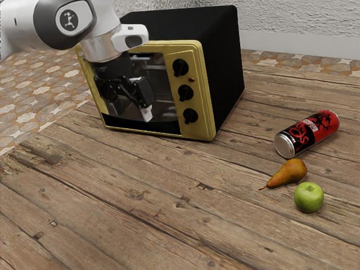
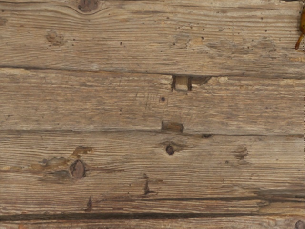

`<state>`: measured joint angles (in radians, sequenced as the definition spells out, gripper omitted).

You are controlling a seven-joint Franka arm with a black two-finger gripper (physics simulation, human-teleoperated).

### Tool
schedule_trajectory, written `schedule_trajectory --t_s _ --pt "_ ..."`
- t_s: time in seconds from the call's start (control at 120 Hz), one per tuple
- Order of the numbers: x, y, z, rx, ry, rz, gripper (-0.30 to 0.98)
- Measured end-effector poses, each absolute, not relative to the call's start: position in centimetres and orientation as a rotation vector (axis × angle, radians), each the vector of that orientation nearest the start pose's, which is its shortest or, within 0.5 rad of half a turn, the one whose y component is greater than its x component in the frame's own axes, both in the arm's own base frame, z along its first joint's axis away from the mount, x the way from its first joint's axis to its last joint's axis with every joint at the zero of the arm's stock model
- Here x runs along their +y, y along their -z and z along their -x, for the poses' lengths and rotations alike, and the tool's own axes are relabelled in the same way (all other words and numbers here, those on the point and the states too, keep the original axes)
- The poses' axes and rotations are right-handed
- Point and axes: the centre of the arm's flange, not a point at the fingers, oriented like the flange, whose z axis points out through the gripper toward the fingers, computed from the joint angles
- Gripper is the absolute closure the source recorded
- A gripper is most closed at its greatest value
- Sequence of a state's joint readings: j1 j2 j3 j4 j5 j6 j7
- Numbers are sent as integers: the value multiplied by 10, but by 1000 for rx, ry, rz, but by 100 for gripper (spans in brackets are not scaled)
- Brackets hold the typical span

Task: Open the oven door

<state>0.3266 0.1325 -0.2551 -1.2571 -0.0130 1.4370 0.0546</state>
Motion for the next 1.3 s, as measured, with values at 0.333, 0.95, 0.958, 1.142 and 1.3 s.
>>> schedule_trajectory --t_s 0.333,0.95,0.958,1.142,1.3 --pt "226 -832 -438 2 501 2808 0" --pt "266 -700 -601 1209 774 2359 0" --pt "266 -699 -602 1216 771 2353 0" --pt "282 -696 -625 1335 717 2245 0" --pt "287 -682 -633 1421 663 2216 0"
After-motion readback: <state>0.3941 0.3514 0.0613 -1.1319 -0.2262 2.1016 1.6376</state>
